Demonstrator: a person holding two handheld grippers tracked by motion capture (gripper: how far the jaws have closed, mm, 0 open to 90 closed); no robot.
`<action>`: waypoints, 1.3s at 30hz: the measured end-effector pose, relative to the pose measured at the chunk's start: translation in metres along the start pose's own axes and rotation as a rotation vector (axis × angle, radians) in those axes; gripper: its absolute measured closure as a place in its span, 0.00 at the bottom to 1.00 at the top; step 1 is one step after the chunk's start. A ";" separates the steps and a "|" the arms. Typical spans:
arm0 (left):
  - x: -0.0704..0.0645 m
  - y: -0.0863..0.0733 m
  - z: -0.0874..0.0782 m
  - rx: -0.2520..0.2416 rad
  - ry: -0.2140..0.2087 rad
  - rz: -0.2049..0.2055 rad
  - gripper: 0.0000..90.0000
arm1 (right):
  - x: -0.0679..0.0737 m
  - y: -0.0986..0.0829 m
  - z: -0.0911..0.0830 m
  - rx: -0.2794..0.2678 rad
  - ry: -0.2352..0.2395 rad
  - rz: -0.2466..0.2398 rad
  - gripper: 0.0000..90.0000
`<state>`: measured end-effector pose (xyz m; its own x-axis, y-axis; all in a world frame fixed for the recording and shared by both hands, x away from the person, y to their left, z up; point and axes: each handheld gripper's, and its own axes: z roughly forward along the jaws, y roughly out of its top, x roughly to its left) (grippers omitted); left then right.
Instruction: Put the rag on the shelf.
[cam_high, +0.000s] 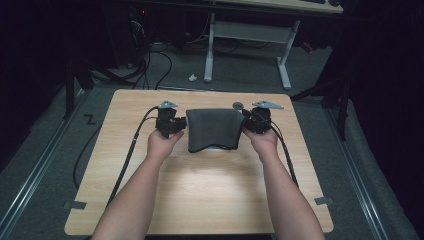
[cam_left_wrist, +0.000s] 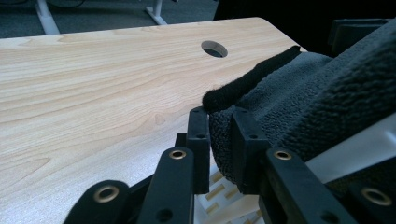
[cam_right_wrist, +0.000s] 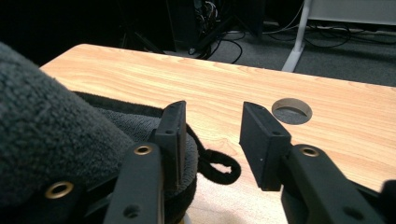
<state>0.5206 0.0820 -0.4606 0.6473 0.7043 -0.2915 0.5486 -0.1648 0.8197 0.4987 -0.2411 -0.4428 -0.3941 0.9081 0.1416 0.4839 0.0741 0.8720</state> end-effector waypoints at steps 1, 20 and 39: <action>0.000 0.000 0.000 0.003 0.000 -0.004 0.86 | 0.000 0.000 -0.001 -0.002 -0.002 0.006 0.67; 0.015 -0.010 -0.025 -0.055 0.071 -0.051 0.69 | -0.009 0.004 -0.018 -0.004 -0.076 -0.028 0.64; 0.013 -0.029 -0.059 -0.092 0.116 0.001 0.65 | -0.012 -0.018 -0.042 0.008 -0.098 -0.056 0.61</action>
<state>0.4818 0.1362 -0.4590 0.5791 0.7802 -0.2365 0.4939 -0.1049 0.8632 0.4622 -0.2707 -0.4403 -0.3424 0.9384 0.0460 0.4695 0.1285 0.8735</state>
